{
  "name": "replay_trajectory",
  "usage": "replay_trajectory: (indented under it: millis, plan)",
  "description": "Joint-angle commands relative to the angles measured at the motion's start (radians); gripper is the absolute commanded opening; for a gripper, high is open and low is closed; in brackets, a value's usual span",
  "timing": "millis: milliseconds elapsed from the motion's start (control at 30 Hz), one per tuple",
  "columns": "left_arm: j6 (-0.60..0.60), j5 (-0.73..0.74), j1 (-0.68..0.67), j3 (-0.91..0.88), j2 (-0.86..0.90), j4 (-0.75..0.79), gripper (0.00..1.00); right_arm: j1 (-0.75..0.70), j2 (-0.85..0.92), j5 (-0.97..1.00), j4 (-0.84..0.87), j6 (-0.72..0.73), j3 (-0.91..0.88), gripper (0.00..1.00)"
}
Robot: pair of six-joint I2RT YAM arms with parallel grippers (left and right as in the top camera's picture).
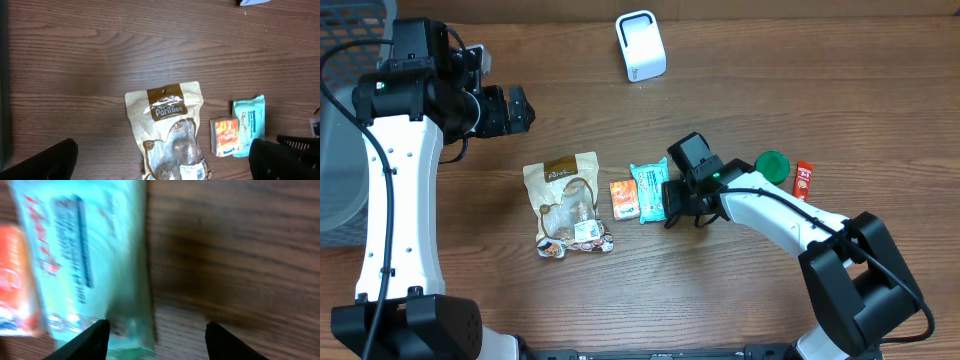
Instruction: Scan the item barcode
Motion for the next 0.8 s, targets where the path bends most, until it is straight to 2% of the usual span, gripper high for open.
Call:
replay_trajectory:
  millis: [0, 267, 367, 600, 767]
  plan:
    - [0.001, -0.002, 0.003, -0.003, 0.005, 0.002, 1.00, -0.003, -0.003, 0.142, -0.040, 0.003, -0.014, 0.63]
    - [0.001, -0.002, 0.003, -0.003, 0.005, 0.002, 1.00, -0.069, -0.005, 0.296, -0.097, 0.037, -0.002, 0.63]
    - [0.001, -0.002, 0.003, -0.003, 0.005, 0.001, 1.00, -0.095, -0.012, 0.285, -0.113, 0.002, 0.040, 0.68]
    - [0.001, -0.002, 0.003, -0.003, 0.005, 0.001, 1.00, -0.095, -0.023, 0.254, -0.211, -0.034, 0.190, 0.70]
    - [0.001, -0.002, 0.003, -0.003, 0.005, 0.002, 1.00, -0.095, -0.018, 0.163, -0.216, -0.037, 0.198, 0.73]
